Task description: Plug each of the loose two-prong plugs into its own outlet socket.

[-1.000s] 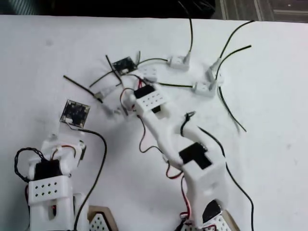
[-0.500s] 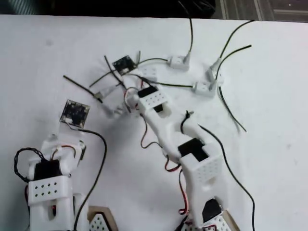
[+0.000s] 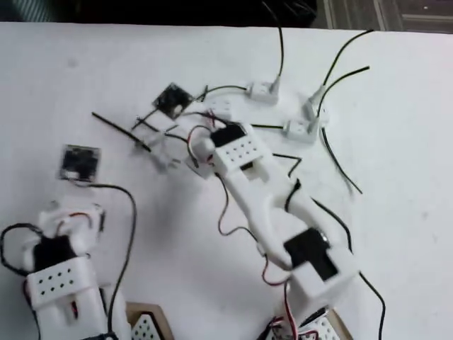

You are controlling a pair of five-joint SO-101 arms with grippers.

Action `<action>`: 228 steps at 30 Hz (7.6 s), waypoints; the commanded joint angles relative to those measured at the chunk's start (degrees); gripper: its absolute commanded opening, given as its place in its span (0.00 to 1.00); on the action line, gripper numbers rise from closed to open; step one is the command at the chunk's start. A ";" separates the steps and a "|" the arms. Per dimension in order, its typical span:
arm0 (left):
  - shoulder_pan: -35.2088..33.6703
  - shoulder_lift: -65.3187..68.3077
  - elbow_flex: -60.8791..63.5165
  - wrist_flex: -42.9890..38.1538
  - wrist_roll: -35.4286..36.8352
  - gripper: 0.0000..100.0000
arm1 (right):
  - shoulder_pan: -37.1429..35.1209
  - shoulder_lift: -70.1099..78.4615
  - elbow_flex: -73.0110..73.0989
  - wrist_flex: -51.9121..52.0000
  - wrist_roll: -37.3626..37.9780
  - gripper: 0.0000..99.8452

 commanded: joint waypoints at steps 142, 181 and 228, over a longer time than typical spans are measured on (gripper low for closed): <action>-8.92 -1.10 3.08 4.66 1.05 0.14 | -6.20 7.43 4.04 -6.11 -24.70 0.02; -8.92 -1.10 3.08 4.66 1.05 0.14 | -5.49 41.45 -48.09 0.31 -60.22 0.19; -8.92 -1.10 3.25 4.40 0.97 0.14 | 8.48 23.96 -68.04 44.26 -25.76 0.02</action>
